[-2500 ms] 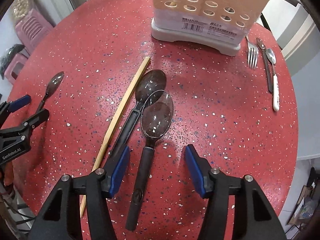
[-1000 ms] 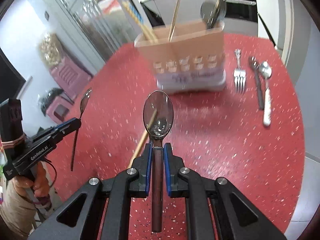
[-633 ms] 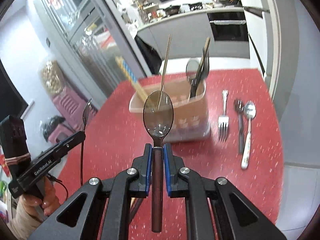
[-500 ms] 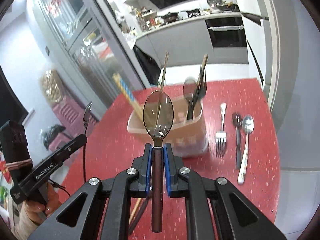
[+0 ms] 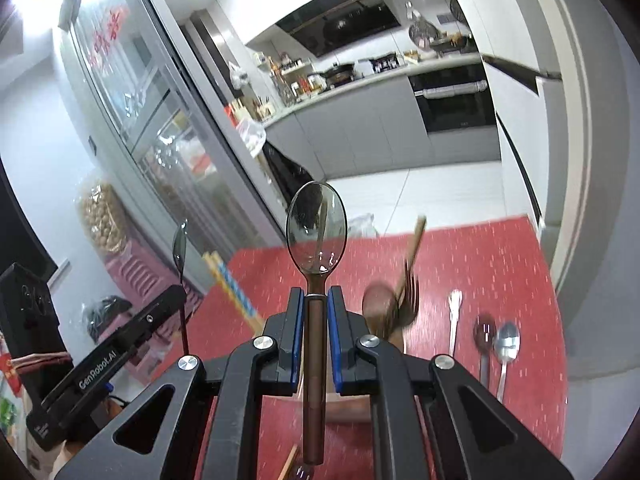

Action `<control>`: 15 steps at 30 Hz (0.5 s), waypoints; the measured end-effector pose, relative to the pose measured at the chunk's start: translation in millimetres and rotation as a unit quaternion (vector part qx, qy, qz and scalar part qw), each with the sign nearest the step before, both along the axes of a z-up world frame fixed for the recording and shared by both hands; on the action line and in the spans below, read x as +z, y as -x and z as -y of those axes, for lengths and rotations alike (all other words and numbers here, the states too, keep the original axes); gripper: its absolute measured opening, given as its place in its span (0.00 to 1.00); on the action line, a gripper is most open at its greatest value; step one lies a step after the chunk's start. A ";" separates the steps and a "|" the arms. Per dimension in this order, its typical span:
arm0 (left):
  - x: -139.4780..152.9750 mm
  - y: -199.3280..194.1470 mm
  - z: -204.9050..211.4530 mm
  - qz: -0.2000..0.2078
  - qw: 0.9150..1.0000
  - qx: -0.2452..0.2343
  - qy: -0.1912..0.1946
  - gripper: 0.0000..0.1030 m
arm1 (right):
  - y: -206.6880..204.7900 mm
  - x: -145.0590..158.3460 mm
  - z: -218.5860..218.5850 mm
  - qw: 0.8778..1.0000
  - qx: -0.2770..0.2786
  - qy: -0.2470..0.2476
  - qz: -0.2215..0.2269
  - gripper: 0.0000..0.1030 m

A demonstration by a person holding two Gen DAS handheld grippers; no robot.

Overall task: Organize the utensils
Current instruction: 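Lift both spoons and carry them over the beige holder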

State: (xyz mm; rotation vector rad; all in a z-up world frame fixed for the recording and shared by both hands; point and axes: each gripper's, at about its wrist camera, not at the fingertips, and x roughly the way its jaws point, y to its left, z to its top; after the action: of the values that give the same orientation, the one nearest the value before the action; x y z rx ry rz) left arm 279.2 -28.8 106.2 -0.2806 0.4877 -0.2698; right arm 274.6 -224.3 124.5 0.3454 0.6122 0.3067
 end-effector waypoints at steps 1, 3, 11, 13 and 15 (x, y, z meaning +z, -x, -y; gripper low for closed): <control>-0.3 -3.6 3.8 0.006 1.000 0.002 0.001 0.35 | -5.0 0.5 0.0 1.000 -0.001 0.001 0.006 0.12; -1.3 -9.6 9.0 0.017 1.000 0.007 -0.001 0.35 | -14.7 -2.1 -1.1 1.000 -0.004 0.002 0.018 0.12; -16.2 -22.1 28.0 0.060 0.998 0.020 -0.020 0.35 | -36.2 -23.6 -9.9 0.997 -0.018 0.019 0.069 0.12; -22.8 -23.7 31.4 0.068 0.997 0.024 -0.028 0.35 | -38.7 -32.0 -15.6 0.996 -0.019 0.027 0.078 0.12; -30.1 -25.4 33.9 0.072 0.996 0.026 -0.035 0.35 | -41.3 -38.4 -22.3 0.996 -0.017 0.038 0.083 0.12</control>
State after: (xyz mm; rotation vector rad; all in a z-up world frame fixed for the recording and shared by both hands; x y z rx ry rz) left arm 304.6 -62.7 76.1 -0.2036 0.3459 -0.2200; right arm 316.0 -202.0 86.1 0.2539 0.4537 0.2759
